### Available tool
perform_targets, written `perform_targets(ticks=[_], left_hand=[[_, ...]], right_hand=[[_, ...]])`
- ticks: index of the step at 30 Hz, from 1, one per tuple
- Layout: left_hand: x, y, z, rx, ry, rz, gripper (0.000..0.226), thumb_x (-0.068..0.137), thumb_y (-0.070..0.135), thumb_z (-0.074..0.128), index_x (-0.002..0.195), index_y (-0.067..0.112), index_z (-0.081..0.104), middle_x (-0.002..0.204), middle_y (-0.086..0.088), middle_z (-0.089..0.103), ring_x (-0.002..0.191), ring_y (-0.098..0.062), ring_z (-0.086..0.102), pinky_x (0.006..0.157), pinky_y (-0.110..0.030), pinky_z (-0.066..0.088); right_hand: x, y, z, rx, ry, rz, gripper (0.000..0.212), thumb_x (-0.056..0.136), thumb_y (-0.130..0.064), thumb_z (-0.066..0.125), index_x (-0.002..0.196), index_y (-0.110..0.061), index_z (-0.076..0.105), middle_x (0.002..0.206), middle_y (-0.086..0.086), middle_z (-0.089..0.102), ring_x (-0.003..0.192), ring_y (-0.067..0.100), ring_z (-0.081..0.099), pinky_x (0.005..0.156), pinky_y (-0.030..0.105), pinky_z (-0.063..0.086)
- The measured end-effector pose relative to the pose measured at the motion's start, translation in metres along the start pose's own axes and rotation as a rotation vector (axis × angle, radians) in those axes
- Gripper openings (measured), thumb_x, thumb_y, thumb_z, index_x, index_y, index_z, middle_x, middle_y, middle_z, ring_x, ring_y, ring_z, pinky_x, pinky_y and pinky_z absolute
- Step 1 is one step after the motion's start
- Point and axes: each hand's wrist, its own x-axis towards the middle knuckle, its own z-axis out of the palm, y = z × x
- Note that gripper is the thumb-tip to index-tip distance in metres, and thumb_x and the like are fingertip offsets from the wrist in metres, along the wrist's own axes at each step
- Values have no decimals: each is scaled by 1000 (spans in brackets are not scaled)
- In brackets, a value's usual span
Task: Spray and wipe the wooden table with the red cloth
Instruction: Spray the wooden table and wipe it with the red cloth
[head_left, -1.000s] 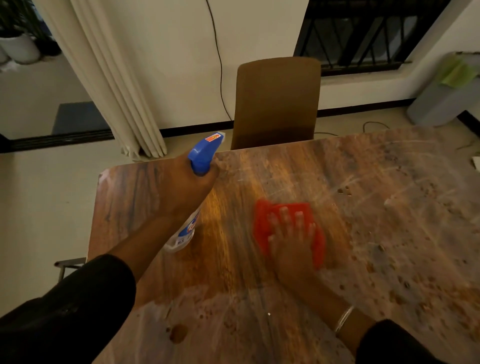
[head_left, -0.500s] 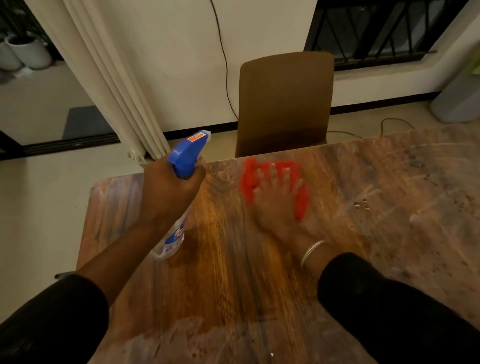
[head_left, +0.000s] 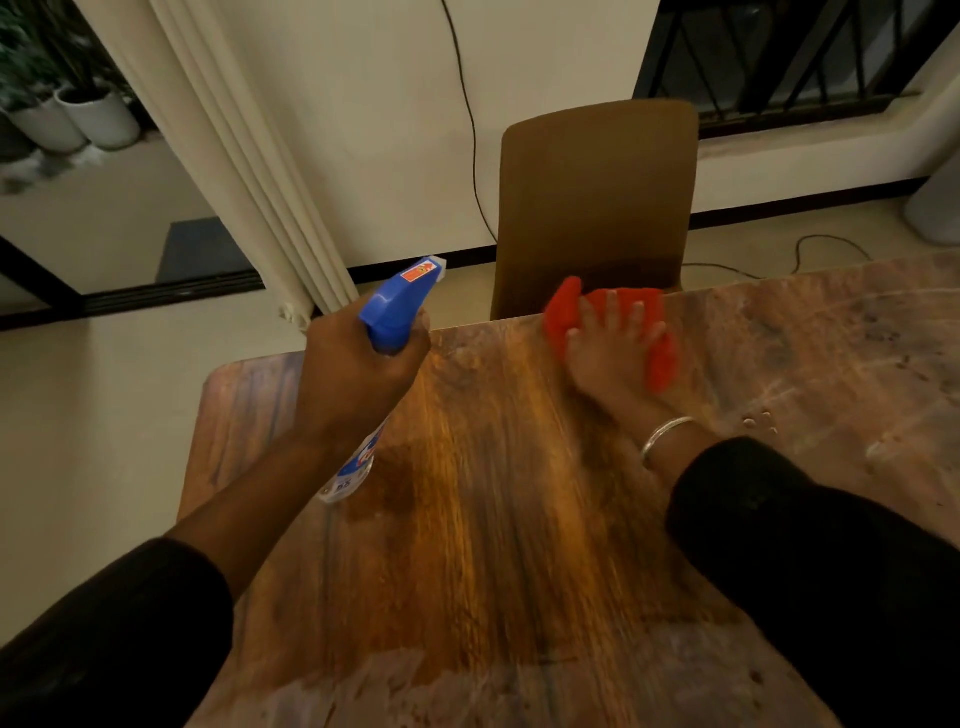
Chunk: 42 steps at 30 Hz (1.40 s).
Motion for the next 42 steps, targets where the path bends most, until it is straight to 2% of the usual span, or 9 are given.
perform_targets(ticks=[7,9,12,15,20,25,32,37,42], left_hand=[[-19,13,-2,67,-27,-40,17,89,35,62,84,21,53,59,7,53,53,-10,55,54,-10,41],[-22,18,-3,81,-62,-73,19,89,35,61,84,18,54,59,5,54,54,-10,55,52,-10,41],[-27,23,-5,52,-103,-148,19,92,32,62,87,14,57,62,-2,58,57,-13,57,55,-8,44],[-37,25,-6,2,-115,-200,25,93,34,61,88,10,59,67,-11,62,59,-20,61,60,-26,52],[-47,35,0,-58,-111,-233,45,88,55,58,85,11,60,66,-17,62,59,-30,62,63,-51,56],[-36,61,23,-49,-95,-150,25,89,51,58,75,30,53,54,-3,56,50,-17,58,49,-34,51],[-19,81,50,-135,-351,-142,27,94,26,63,72,33,48,45,11,51,50,5,59,49,-5,44],[-14,109,82,-240,-213,-33,18,91,27,68,84,34,53,59,5,55,53,-15,58,54,-21,48],[-7,128,106,-266,-243,-48,20,88,33,68,79,39,51,61,7,59,55,-15,61,47,-11,44]], right_hand=[[-61,-151,41,-44,-152,-754,55,109,-50,34,161,-31,35,175,5,18,161,41,6,123,67,-5],[-33,-124,24,-66,-138,-714,59,107,-56,30,163,-38,26,175,0,16,162,38,6,123,71,-1],[17,-32,-9,-18,-106,-344,56,104,-62,30,157,-44,28,168,2,29,158,41,18,120,77,8],[34,49,-30,24,-112,-90,66,106,-64,25,165,-36,16,174,6,14,161,42,3,123,74,1],[-35,-7,1,29,-58,-230,63,109,-59,19,168,-37,9,177,2,-3,162,38,-10,126,63,-12],[-128,23,21,-61,-158,-623,59,108,-56,19,164,-52,2,177,-8,-3,163,28,-8,125,57,-10],[-87,158,-62,-98,-172,10,62,111,-54,24,168,-38,7,177,-2,-8,163,33,-5,127,66,5],[-202,135,-12,-117,-167,-280,61,109,-56,26,166,-46,7,176,-4,-9,163,36,-4,125,66,4],[-223,192,-17,-208,-132,-388,63,106,-58,31,165,-49,12,177,-6,3,162,31,12,122,66,21]])
